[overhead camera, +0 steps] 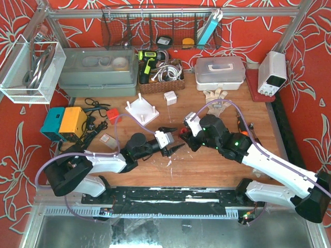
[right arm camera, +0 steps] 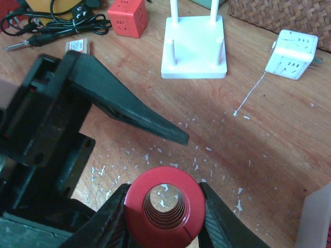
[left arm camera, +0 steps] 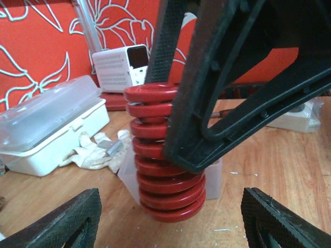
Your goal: Install the large spring
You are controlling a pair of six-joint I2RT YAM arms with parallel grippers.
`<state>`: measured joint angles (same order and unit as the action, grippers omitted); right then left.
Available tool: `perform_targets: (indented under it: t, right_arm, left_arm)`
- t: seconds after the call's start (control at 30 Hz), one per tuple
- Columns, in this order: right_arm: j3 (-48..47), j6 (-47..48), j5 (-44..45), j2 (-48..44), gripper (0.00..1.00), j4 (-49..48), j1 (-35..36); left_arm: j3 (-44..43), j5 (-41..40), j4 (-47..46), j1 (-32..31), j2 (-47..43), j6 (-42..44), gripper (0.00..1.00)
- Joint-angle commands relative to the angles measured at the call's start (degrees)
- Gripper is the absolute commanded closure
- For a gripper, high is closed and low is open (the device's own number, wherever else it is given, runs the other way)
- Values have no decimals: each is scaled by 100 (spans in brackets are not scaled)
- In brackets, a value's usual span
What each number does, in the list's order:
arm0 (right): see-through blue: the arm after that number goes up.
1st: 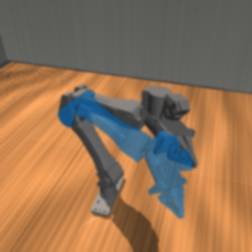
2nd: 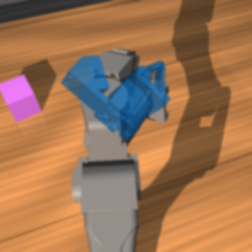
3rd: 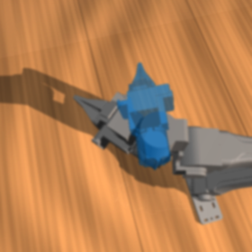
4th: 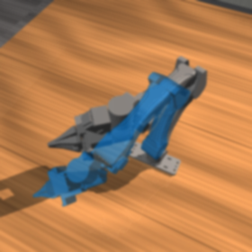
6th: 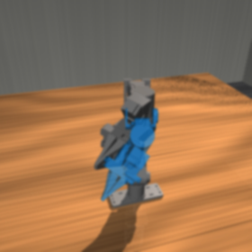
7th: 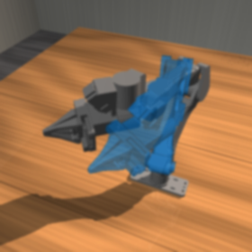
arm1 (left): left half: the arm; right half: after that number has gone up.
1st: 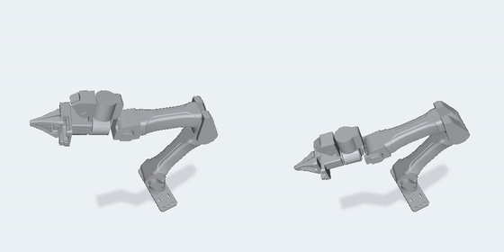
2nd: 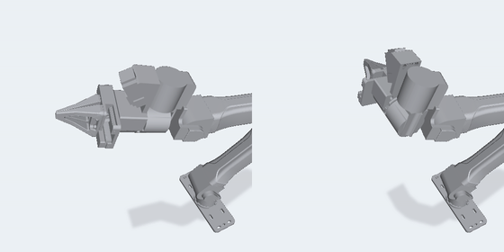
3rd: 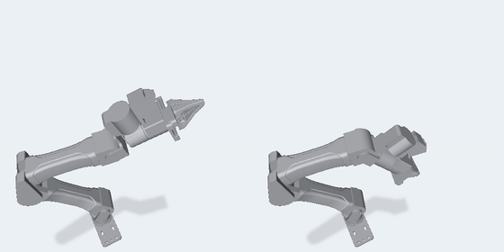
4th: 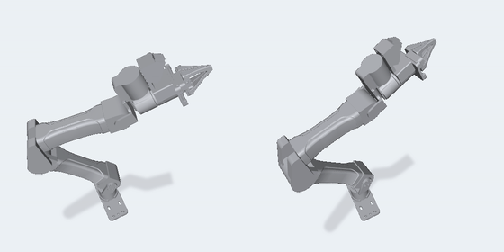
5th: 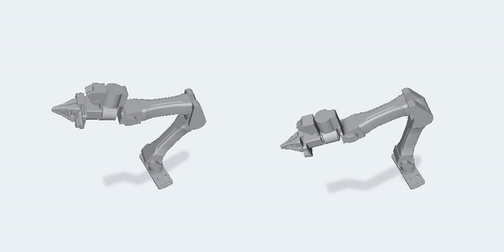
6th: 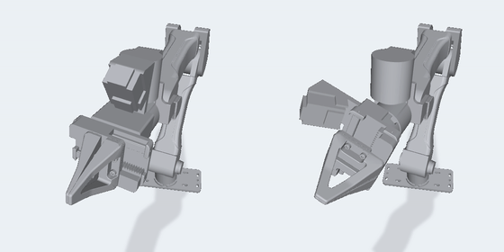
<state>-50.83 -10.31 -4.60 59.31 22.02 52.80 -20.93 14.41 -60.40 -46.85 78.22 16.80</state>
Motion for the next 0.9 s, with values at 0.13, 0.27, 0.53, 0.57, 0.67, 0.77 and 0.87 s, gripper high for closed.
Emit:
perform_targets:
  t: [0.13, 0.27, 0.53, 0.57, 0.67, 0.77, 0.87]
  right_arm:
    - [-230, -199, -31, 113, 91, 38, 120]
    - [-196, -285, -118, 194, 90, -59, 163]
    - [-443, -357, -390, 406, 74, 332, 182]
    - [-498, -406, -288, 425, 69, 455, 178]
    - [-585, -568, -78, 378, 58, 634, 180]
    - [-575, -725, -90, 316, 54, 623, 170]
    - [-582, -801, -119, 325, 54, 632, 171]
  left_arm:
    - [-196, 61, -262, -114, 124, 118, 29]
    - [-175, 128, -266, -114, 122, 108, 37]
    - [-109, 155, -109, -114, -26, 175, 83]
    - [-109, 126, -59, -114, -53, 201, 87]
    - [-49, 56, -33, -114, -101, 224, 91]
    - [18, 3, -118, -114, -129, 200, 91]
    - [49, -42, -171, -112, -144, 174, 91]
